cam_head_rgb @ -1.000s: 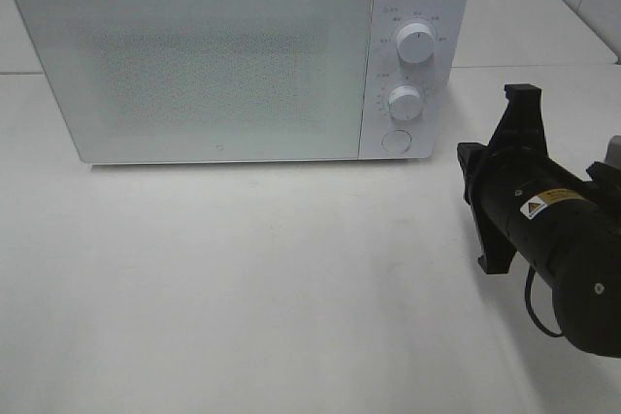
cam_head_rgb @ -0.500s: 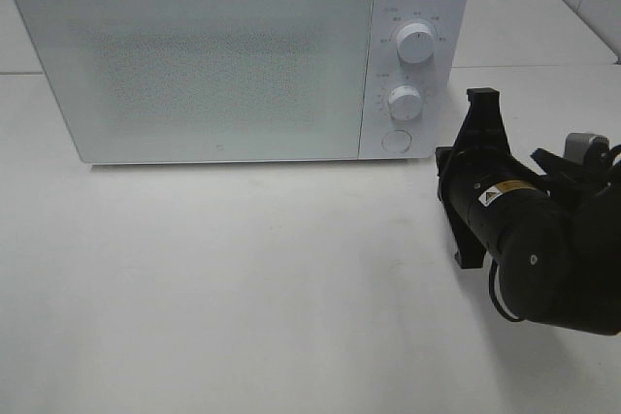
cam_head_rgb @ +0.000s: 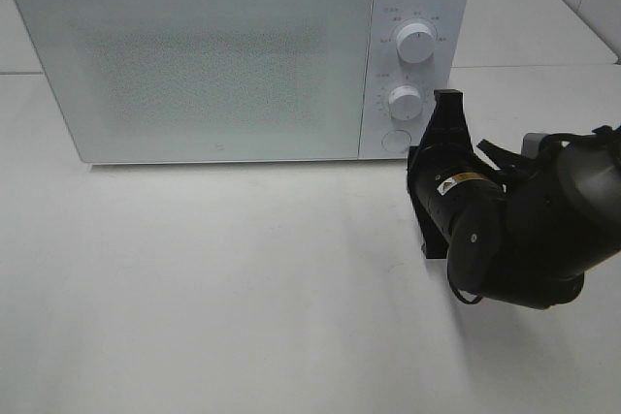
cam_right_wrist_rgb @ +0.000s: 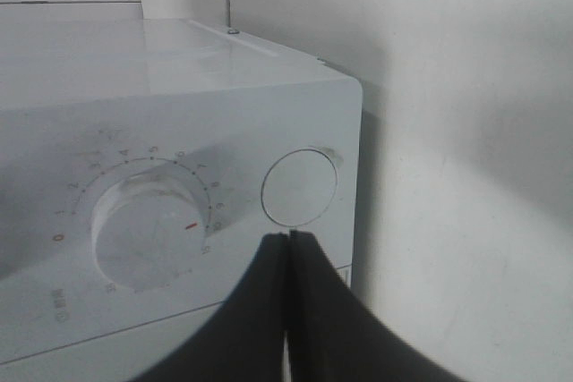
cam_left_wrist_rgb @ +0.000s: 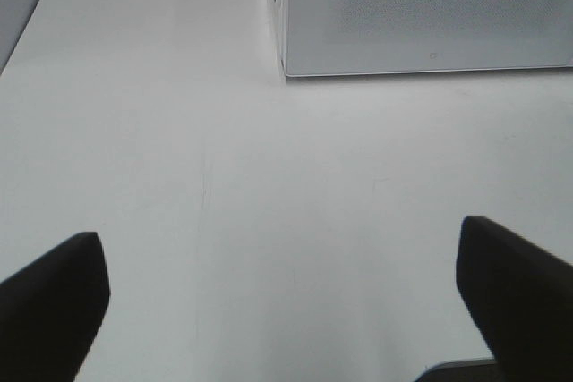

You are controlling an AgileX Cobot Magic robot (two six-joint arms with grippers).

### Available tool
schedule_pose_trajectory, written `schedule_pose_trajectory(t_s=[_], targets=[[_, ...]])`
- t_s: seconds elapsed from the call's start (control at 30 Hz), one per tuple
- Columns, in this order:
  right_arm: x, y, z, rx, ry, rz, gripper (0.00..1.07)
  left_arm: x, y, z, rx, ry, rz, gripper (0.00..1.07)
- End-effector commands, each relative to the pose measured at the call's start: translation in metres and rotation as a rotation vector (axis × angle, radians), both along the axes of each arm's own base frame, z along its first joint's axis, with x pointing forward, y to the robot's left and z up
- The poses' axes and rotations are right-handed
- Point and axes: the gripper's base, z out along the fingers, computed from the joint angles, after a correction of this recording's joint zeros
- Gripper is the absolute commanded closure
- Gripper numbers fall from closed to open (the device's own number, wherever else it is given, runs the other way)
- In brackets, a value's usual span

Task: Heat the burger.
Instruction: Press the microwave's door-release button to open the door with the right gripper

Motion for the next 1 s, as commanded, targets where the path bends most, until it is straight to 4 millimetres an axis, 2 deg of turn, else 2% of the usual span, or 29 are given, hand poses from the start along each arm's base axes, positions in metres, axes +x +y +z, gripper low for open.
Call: schedule_pose_trajectory(t_s=[0.03,0.27,0.33,0.5,1.0], targets=[[0.006,0.007,-0.001,0.013,0.008,0.01,1.07,0.0,-0.001,0.001,-0.012,-0.018,0.001,0.09],[0.015,0.014,-0.005,0.023,0.009,0.012,1.07,0.0,-0.001,0.001,-0.012,-0.018,0.001,0.09],[0.024,0.014,-0.011,0.028,0.021,-0.002,1.07,0.0,-0.001,0.001,-0.012,-0.018,0.001,0.09],[0.033,0.015,-0.008,0.022,0.014,-0.001,1.07,0.0,-0.001,0.001,-0.012,-0.018,0.001,0.09],[0.052,0.007,-0.019,0.02,0.042,-0.035,1.07,0.0,-0.001,0.001,-0.012,-0.018,0.001,0.09]])
